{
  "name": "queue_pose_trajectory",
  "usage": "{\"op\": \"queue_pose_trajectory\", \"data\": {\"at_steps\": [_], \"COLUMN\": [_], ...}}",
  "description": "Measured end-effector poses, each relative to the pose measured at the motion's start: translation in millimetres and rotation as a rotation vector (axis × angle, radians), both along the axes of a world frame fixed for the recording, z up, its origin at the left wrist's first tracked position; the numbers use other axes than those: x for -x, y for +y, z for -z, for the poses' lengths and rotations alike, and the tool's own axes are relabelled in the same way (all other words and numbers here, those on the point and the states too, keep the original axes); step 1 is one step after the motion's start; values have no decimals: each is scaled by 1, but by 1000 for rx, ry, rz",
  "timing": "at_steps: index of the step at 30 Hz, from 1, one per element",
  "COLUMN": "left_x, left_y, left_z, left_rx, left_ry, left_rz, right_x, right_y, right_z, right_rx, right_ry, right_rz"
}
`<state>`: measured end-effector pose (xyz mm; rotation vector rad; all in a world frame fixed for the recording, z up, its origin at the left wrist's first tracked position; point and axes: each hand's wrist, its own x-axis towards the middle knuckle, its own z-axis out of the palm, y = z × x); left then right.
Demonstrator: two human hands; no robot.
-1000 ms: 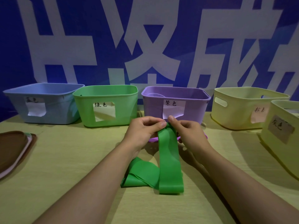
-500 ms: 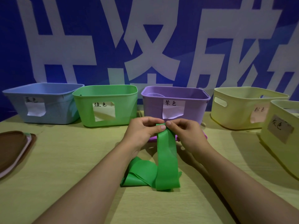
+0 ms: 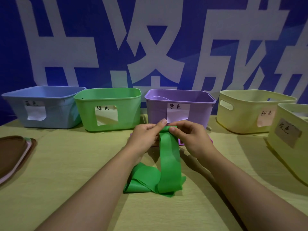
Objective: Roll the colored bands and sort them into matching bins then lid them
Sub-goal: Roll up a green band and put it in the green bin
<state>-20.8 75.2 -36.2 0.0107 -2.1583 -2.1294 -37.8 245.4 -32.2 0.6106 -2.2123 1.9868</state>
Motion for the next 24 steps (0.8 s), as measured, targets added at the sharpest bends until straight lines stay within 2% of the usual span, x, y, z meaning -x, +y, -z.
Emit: {"op": "queue_pose_trajectory", "data": {"at_steps": [11, 21, 24], "left_x": [-3, -7, -8], "left_y": [-2, 0, 0], "left_z": [-3, -8, -9], "left_rx": [97, 39, 33], "left_ry": [57, 122, 131], "left_rz": [-88, -61, -37], "right_x": [-2, -5, -6], "right_y": [-1, 0, -1], "right_z": [3, 0, -1], "right_rx": [-104, -124, -133], "right_ry": [26, -108, -97], "right_rz": [-8, 108, 121]}}
